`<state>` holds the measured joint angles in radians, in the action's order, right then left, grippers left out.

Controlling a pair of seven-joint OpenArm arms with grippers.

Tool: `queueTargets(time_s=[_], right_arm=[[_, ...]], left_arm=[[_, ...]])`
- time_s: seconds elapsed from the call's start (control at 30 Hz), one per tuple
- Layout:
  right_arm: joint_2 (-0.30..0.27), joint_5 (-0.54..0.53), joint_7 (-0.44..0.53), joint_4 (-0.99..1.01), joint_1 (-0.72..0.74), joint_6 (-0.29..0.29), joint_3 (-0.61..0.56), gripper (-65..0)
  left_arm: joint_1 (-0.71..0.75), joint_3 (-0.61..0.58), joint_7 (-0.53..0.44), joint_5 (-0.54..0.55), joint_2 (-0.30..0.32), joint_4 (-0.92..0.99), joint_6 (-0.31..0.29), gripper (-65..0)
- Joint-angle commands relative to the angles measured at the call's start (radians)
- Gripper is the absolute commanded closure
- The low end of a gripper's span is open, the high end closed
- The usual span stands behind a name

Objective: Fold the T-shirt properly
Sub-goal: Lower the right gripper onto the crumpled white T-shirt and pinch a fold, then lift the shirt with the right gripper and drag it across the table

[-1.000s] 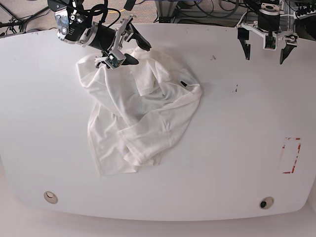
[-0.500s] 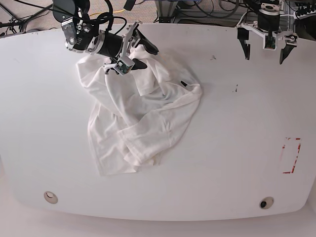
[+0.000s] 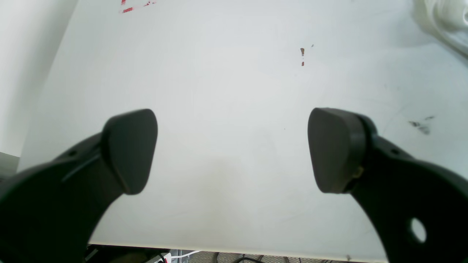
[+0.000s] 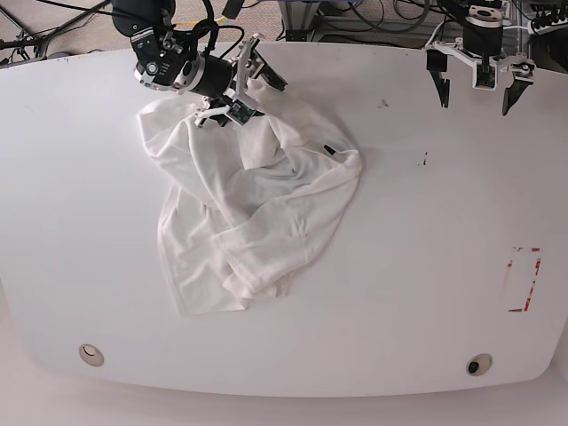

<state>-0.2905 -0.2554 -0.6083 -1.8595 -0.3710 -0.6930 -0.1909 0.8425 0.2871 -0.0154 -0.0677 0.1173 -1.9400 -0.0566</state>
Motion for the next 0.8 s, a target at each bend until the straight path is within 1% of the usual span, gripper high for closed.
queueTargets(time_s=[0.0, 0.03, 0.1, 0.17, 0.2, 0.33, 0.4, 0.5, 0.6, 0.77], right_arm=[[0.007, 0.020, 0.026, -0.022, 0.011, -0.005, 0.005, -30.4], [0.017, 0.034, 0.026, -0.029, 0.013, -0.005, 0.005, -24.6], [0.024, 0.047, 0.026, -0.038, 0.014, -0.005, 0.005, -15.1], [0.037, 0.054, 0.026, -0.044, 0.023, -0.005, 0.005, -2.4], [0.040, 0.054, 0.026, -0.044, 0.033, -0.005, 0.005, 0.0], [0.046, 0.049, 0.026, -0.044, 0.082, -0.005, 0.005, 0.0], [0.058, 0.043, 0.026, -0.039, 0.122, -0.005, 0.005, 0.0], [0.087, 0.047, 0.024, -0.022, 0.208, -0.005, 0.032, 0.0], [0.135, 0.052, 0.023, 0.014, 0.307, -0.005, 0.046, 0.0], [0.149, 0.049, 0.023, 0.071, 0.467, -0.005, 0.046, 0.0]], left_arm=[[0.011, 0.004, -0.027, -0.002, 0.005, -0.020, 0.007, -61.9], [0.011, 0.004, -0.027, -0.002, 0.005, -0.020, 0.007, -61.9], [0.011, 0.004, -0.027, -0.002, 0.005, -0.020, 0.007, -61.9], [0.011, 0.004, -0.027, -0.002, 0.005, -0.020, 0.007, -61.9], [0.011, 0.004, -0.027, -0.002, 0.005, -0.020, 0.007, -61.9], [0.011, 0.004, -0.027, -0.002, 0.005, -0.019, 0.007, -61.9], [0.011, 0.004, -0.027, -0.002, 0.005, -0.019, 0.007, -61.9], [0.010, 0.004, -0.027, -0.002, 0.005, -0.017, 0.007, -61.9], [0.008, 0.002, -0.027, -0.002, 0.008, -0.017, 0.007, -61.9], [-0.035, 0.004, -0.018, -0.002, 0.008, -0.017, 0.007, -61.9]])
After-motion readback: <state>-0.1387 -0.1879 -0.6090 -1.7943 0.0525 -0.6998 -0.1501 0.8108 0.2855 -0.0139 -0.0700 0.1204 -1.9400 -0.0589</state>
